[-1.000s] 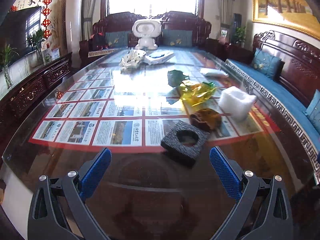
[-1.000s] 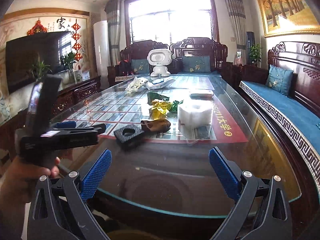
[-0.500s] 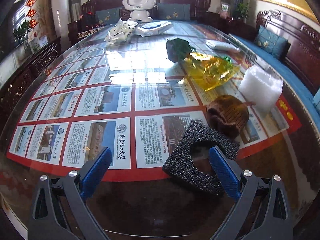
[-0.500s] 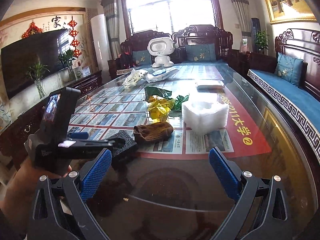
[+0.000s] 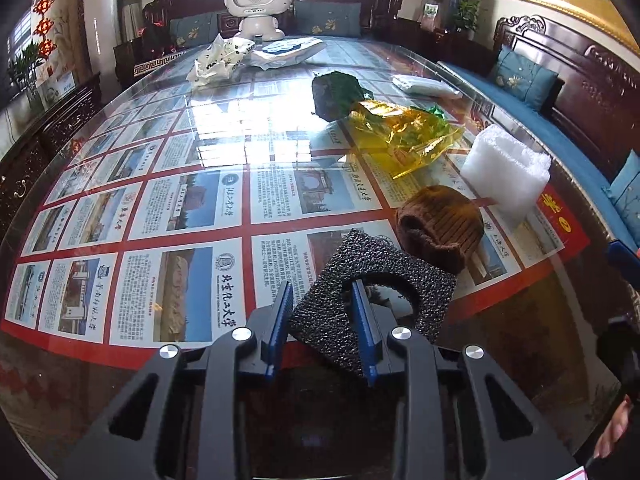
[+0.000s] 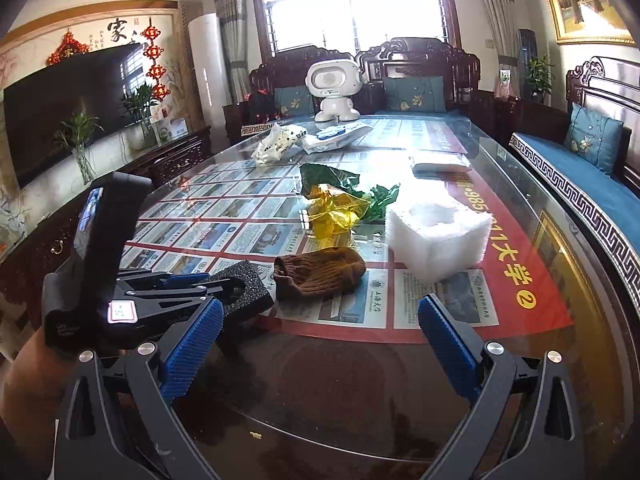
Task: Collect trash
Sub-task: 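Grasp the brown knit piece with the right tool while the left tool holds the black foam, then lower both tools over the yellow bin and open them to drop the items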
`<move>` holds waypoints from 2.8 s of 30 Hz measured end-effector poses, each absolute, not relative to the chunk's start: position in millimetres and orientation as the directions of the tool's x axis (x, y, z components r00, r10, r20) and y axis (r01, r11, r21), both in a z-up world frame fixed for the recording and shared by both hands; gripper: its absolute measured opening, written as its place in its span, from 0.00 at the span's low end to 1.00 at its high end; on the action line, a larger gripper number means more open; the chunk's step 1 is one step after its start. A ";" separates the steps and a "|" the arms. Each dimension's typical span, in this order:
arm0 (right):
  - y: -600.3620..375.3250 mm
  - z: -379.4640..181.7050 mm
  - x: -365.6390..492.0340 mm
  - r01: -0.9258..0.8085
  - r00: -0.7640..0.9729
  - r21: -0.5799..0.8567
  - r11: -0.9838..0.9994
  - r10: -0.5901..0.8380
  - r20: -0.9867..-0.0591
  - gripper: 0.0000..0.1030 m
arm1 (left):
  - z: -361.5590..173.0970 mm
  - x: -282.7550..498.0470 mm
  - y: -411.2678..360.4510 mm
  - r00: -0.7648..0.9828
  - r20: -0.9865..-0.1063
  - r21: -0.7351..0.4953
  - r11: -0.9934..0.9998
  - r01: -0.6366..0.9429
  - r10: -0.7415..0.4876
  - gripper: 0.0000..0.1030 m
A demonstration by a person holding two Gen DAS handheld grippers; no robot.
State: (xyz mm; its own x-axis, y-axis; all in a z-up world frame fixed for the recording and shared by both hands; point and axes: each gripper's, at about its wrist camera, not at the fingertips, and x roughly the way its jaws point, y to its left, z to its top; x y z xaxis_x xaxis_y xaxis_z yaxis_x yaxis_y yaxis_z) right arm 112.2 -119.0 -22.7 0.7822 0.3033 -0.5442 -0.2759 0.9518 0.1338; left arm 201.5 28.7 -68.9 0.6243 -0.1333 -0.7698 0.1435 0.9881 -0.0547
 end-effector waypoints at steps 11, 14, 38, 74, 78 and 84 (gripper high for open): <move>-88.1 -42.7 179.1 -0.321 0.647 0.118 0.940 0.308 -0.697 0.92 | -47.8 196.1 58.6 0.672 -0.731 -0.062 0.992 0.107 -0.118 0.30; -75.6 -49.5 194.1 -0.337 0.630 0.086 0.938 0.292 -0.719 0.91 | -49.2 198.1 64.7 0.669 -0.732 -0.084 0.992 0.099 -0.129 0.30; -86.2 -40.5 166.5 -0.360 0.650 0.006 0.933 0.255 -0.716 0.17 | -40.0 183.1 55.1 0.667 -0.728 -0.112 0.987 0.113 -0.159 0.30; -134.5 -90.0 -151.0 -0.331 0.650 0.027 0.943 0.249 -0.718 0.17 | -122.0 -102.8 -3.0 0.513 -0.802 -0.124 0.926 0.357 -0.305 0.30; -138.9 -121.7 -166.3 -0.301 0.596 0.077 0.951 0.250 -0.763 0.17 | -156.7 -115.3 -8.2 0.447 -0.845 -0.130 0.925 0.358 -0.292 0.30; -136.7 -150.9 -166.7 -0.299 0.535 0.115 0.947 0.266 -0.802 0.17 | -205.3 -121.5 -14.7 0.346 -0.898 -0.139 0.922 0.360 -0.271 0.30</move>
